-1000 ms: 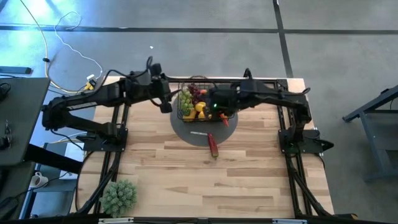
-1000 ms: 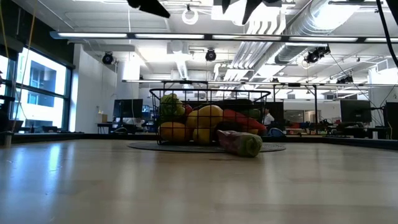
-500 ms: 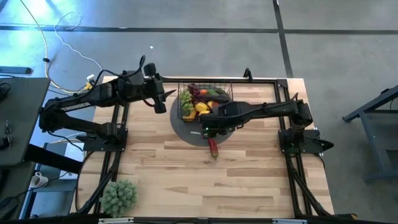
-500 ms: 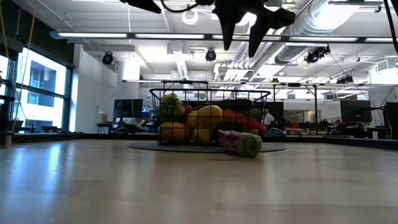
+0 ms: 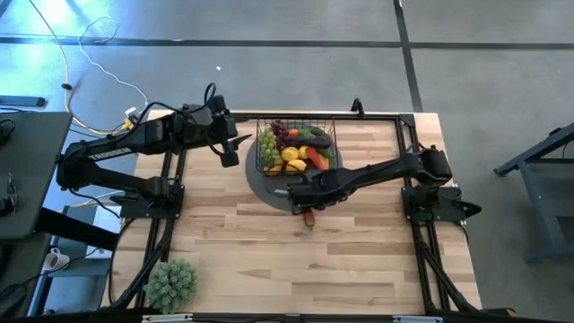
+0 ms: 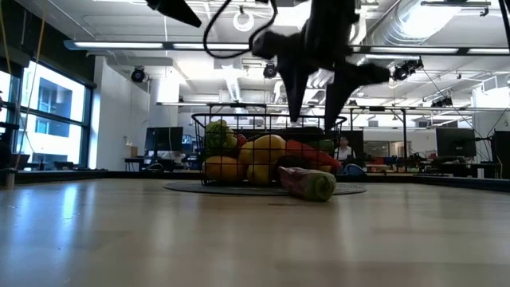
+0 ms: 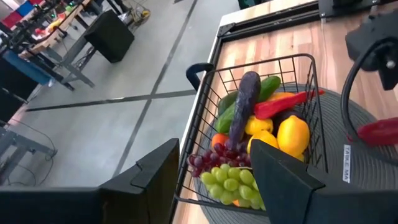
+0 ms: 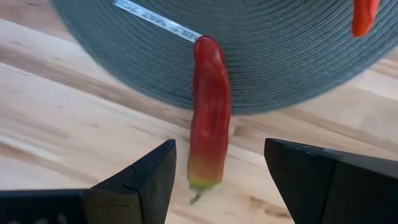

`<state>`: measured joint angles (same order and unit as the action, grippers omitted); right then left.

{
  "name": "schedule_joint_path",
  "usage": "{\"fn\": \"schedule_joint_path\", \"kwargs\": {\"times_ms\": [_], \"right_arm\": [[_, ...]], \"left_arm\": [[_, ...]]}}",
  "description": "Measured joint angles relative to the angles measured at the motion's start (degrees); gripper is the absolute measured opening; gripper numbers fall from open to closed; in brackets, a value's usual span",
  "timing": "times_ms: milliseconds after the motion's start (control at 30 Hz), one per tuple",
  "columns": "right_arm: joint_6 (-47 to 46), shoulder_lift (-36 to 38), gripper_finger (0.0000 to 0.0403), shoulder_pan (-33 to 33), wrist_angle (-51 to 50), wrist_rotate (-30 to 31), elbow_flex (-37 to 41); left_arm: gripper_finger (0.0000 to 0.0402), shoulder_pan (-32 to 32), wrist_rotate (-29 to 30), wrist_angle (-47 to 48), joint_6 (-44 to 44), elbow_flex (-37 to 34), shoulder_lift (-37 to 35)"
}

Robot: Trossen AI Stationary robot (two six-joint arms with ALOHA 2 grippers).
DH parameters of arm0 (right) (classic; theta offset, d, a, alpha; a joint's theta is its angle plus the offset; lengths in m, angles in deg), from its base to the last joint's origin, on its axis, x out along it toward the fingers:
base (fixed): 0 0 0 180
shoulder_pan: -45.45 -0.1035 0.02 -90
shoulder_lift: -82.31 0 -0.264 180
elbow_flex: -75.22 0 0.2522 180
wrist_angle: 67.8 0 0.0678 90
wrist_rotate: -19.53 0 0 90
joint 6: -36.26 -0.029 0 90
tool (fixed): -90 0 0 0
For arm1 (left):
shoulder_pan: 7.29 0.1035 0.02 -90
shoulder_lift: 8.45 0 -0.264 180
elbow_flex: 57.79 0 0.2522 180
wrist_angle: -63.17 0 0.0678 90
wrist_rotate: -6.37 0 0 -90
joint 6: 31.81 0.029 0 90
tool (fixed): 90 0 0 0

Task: Build produce basket
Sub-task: Put the red chili pepper into the black wire basket

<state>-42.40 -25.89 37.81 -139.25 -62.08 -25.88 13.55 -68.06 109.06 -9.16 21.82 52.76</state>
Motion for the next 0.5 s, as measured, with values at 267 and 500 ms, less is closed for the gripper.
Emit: {"fn": "schedule_joint_path", "kwargs": {"times_ms": [267,500], "right_arm": [[0.09,0.0,0.0227,-0.02,12.65,0.07,9.71],[1.47,0.0,0.0227,0.01,19.96,0.03,14.81]], "left_arm": [[0.0188,0.0,0.0,0.06,-0.03,0.0,0.0],[0.0188,0.02,0.0,0.06,-0.2,0.0,0.0]]}}
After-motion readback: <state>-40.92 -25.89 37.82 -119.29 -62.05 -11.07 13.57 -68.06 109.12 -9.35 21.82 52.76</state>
